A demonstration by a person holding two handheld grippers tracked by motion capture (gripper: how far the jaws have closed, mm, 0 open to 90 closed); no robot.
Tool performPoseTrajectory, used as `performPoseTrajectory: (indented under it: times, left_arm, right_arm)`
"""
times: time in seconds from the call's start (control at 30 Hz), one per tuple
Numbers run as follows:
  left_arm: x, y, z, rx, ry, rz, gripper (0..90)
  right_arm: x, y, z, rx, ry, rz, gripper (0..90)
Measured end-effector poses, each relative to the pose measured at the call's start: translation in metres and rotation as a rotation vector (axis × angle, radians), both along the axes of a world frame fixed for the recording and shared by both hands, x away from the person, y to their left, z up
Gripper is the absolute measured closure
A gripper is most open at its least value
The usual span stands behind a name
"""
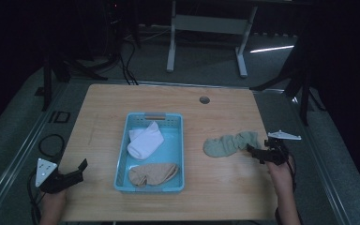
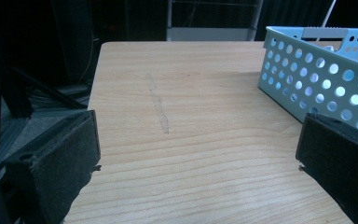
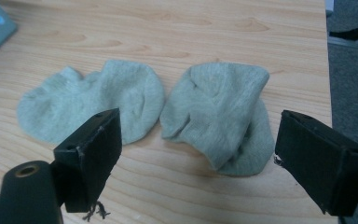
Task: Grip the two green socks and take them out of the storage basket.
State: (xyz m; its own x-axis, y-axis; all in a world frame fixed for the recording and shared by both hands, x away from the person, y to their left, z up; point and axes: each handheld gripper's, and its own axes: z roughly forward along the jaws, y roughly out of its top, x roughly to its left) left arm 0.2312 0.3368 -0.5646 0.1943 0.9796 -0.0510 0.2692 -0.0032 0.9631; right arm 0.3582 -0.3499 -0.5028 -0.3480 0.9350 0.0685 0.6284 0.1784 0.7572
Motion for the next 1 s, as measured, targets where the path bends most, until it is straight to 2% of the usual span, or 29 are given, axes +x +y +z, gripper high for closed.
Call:
performPoseTrajectory:
  times: [0.13, 0.3, 0.5, 0.67, 0.8, 0.83, 0.87, 1.0]
  left_arm:
    - [0.000, 0.000, 0.000, -0.001, -0.001, 0.000, 0.0]
    - [0.000, 0.000, 0.000, -0.001, -0.001, -0.002, 0.0]
    - [0.000, 0.000, 0.000, -0.002, -0.002, -0.002, 0.0]
    - [0.000, 0.000, 0.000, 0.000, -0.002, -0.001, 0.0]
    - [0.000, 0.000, 0.000, 0.001, -0.001, -0.001, 0.0]
    - [0.000, 0.000, 0.000, 0.000, -0.002, -0.002, 0.0]
    - [0.000, 0.000, 0.000, 0.000, -0.002, -0.002, 0.0]
    - [0.000, 0.000, 0.000, -0.003, -0.002, -0.003, 0.0]
  right_arm:
    - [-0.009, -0.003, -0.005, -0.002, -0.012, -0.001, 14.4]
    - [-0.018, -0.010, -0.016, 0.001, 0.008, -0.009, 14.4]
    - [-0.029, -0.015, -0.021, 0.028, 0.008, -0.011, 14.4]
    - [-0.037, -0.017, -0.027, 0.003, 0.011, 0.010, 14.2]
    - [-0.042, -0.018, -0.030, 0.008, -0.004, 0.007, 14.1]
    - [-0.046, -0.019, -0.031, 0.000, -0.026, -0.003, 14.1]
    - [-0.046, -0.019, -0.031, 0.000, -0.026, -0.003, 14.1]
    - [-0.053, -0.022, -0.033, 0.021, -0.050, -0.014, 13.9]
